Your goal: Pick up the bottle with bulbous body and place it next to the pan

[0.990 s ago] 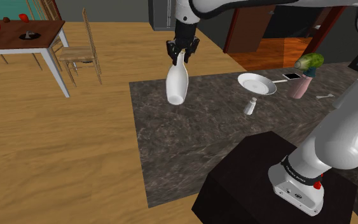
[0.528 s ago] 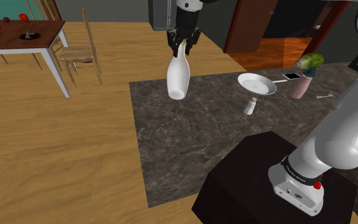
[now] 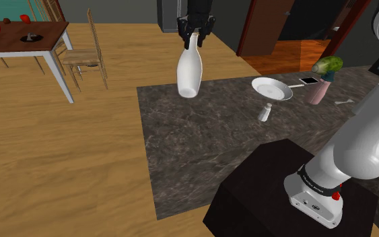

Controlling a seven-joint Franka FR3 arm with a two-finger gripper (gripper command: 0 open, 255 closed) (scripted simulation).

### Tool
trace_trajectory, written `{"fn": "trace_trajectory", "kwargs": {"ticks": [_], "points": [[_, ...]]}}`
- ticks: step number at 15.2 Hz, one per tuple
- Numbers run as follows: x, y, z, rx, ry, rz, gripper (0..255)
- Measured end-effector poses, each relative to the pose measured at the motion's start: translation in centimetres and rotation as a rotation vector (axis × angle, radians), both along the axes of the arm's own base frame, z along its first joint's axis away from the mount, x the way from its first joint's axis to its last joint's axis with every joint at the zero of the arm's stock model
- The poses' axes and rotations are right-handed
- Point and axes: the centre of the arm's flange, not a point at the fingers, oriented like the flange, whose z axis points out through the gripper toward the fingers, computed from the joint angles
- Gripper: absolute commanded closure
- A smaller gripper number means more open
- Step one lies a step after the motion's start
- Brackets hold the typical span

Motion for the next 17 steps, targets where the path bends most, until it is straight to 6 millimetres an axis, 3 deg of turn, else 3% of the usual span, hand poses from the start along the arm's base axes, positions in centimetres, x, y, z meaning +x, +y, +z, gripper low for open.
{"fn": "trace_trajectory", "kwargs": {"ticks": [17], "points": [[0.0,0.1,8.9,0.0,0.0,0.0,255]]}}
